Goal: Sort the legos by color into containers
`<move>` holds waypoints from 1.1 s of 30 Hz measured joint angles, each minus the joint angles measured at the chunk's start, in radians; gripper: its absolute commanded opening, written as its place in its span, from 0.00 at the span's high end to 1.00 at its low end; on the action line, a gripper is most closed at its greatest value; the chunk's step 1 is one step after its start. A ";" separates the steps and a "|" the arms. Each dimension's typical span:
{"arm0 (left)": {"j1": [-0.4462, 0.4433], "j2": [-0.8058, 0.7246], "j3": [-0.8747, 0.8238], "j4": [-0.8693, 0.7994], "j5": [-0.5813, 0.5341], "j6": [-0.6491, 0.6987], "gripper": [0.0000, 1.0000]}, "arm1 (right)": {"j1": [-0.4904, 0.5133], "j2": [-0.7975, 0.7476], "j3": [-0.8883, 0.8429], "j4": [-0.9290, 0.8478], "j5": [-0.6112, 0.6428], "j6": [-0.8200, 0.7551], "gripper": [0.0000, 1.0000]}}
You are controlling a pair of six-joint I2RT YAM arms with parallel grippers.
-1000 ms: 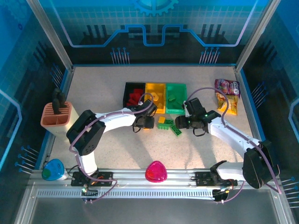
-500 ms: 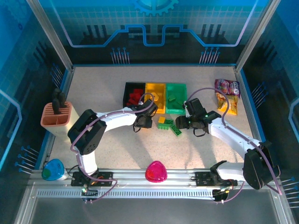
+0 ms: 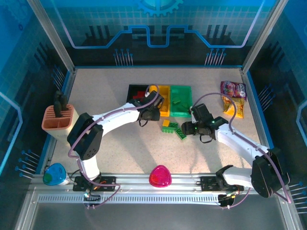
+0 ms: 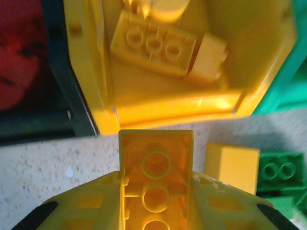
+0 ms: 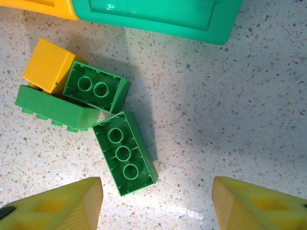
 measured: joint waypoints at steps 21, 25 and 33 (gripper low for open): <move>0.092 0.208 0.382 -0.075 0.031 0.136 0.25 | -0.021 -0.112 -0.046 -0.020 0.003 0.010 0.37; 0.050 0.190 0.367 -0.075 0.043 0.155 0.30 | -0.022 -0.112 -0.046 -0.020 0.001 0.013 0.37; -0.038 0.134 0.234 -0.076 0.089 0.154 0.33 | -0.022 -0.112 -0.046 -0.020 0.000 0.014 0.37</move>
